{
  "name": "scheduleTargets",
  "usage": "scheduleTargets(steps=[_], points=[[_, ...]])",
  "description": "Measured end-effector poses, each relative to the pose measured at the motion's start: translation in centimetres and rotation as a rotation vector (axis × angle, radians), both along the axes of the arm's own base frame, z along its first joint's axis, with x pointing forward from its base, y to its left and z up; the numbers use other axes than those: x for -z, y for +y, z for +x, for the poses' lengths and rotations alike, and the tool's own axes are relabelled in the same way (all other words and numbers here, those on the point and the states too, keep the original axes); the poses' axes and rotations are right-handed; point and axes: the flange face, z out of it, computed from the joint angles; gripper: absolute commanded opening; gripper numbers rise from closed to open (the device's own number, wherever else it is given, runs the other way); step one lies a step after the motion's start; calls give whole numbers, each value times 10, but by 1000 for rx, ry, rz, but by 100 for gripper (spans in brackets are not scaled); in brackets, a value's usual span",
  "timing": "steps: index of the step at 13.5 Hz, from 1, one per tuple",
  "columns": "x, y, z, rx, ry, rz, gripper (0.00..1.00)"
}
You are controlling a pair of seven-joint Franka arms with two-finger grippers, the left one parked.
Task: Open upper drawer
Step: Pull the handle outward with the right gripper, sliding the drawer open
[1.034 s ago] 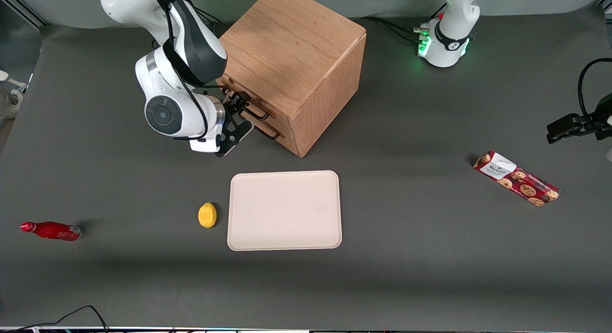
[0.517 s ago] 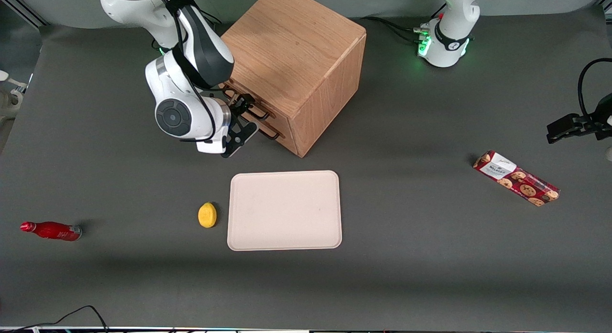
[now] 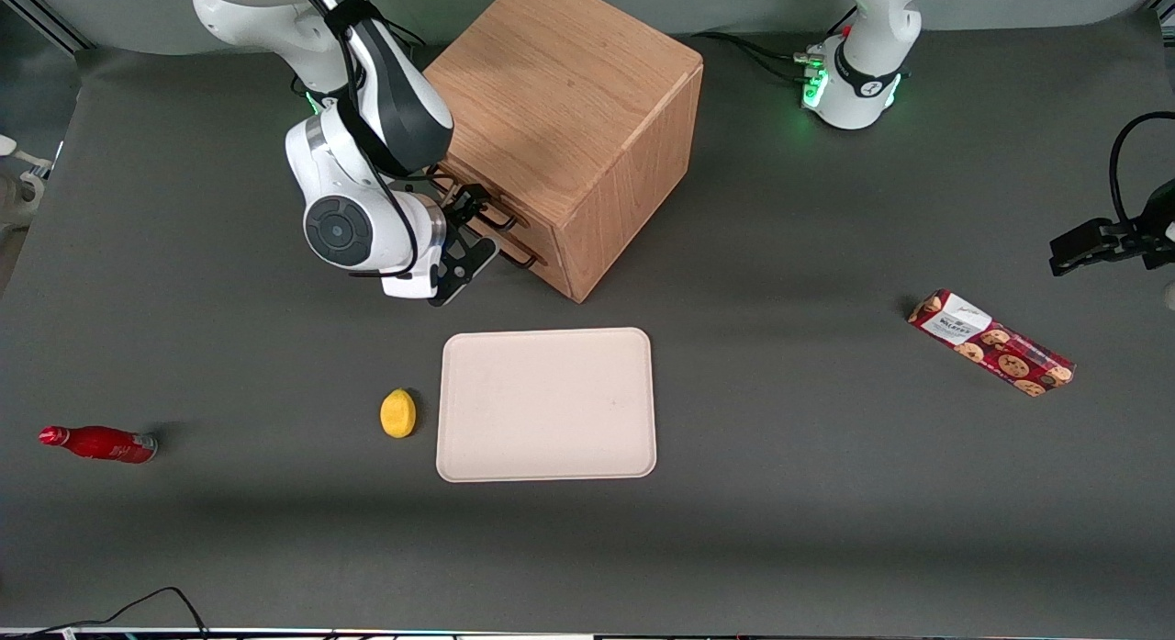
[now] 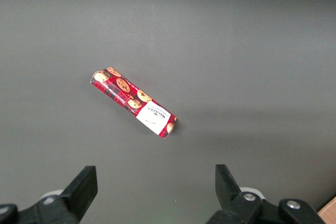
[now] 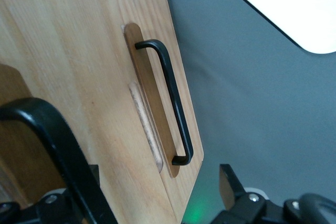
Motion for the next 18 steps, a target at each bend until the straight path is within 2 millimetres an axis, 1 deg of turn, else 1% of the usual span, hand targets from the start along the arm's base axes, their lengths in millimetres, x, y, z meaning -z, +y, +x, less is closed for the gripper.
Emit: scheduleTargets(steps=[3, 7, 10, 13, 15, 18], points=[[1, -7, 5, -9, -9, 14, 100], [0, -26, 17, -11, -19, 37, 100], [0, -37, 25, -16, -31, 51, 100], [3, -49, 41, -20, -47, 55, 100], [7, -55, 51, -29, -59, 57, 100], [5, -61, 61, -44, -77, 64, 100]])
